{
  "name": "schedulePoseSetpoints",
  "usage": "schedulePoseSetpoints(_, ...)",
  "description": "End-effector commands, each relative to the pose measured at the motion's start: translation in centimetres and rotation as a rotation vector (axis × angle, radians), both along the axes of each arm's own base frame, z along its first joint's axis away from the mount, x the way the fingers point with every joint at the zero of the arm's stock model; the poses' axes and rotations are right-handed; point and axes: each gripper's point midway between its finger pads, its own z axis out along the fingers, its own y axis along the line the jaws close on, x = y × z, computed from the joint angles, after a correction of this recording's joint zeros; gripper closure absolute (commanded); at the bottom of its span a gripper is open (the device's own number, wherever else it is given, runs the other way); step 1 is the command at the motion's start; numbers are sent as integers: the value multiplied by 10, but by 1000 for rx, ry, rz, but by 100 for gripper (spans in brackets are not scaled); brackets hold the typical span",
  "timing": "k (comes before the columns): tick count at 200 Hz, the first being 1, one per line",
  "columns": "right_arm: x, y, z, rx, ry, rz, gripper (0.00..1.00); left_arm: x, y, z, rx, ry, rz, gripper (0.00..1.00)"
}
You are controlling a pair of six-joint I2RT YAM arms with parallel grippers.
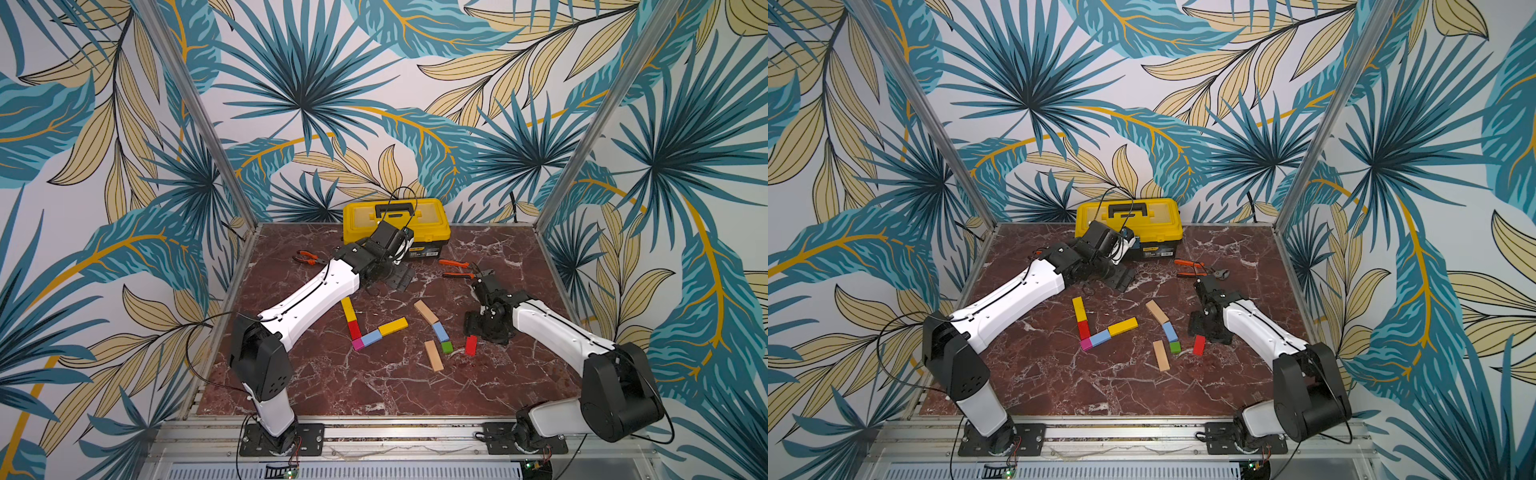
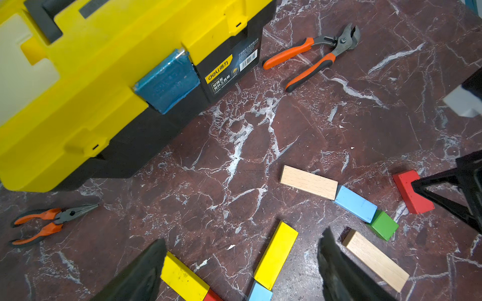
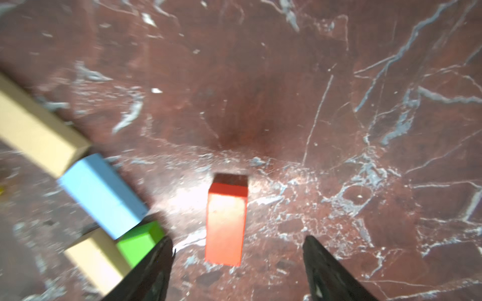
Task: Assemble the letter v with building blocks
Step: Adjust the building block at the center of the board.
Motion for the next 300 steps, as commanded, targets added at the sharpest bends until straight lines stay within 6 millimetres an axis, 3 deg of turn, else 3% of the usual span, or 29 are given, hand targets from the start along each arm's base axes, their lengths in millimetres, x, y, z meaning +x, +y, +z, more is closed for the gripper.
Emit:
schedulePoseSetpoints(1, -23, 14, -12, 101, 67, 14, 20, 5, -3, 13, -25, -28, 1, 8)
schedulePoseSetpoints(52, -59, 26, -33, 216, 126, -39, 20, 6, -3, 18, -32, -38, 1, 8)
schedulePoseSetpoints(83, -63, 33, -40, 264, 129, -48, 20, 3, -8, 19, -51, -25, -19, 7)
schedulePoseSetpoints(199, -44, 32, -48, 216, 112, -21, 20, 1, -4, 20, -48, -31, -16, 7)
schedulePoseSetpoints(300, -22, 62, -35, 326, 70, 48, 20, 1, -3, 19, -41, -32, -15, 7)
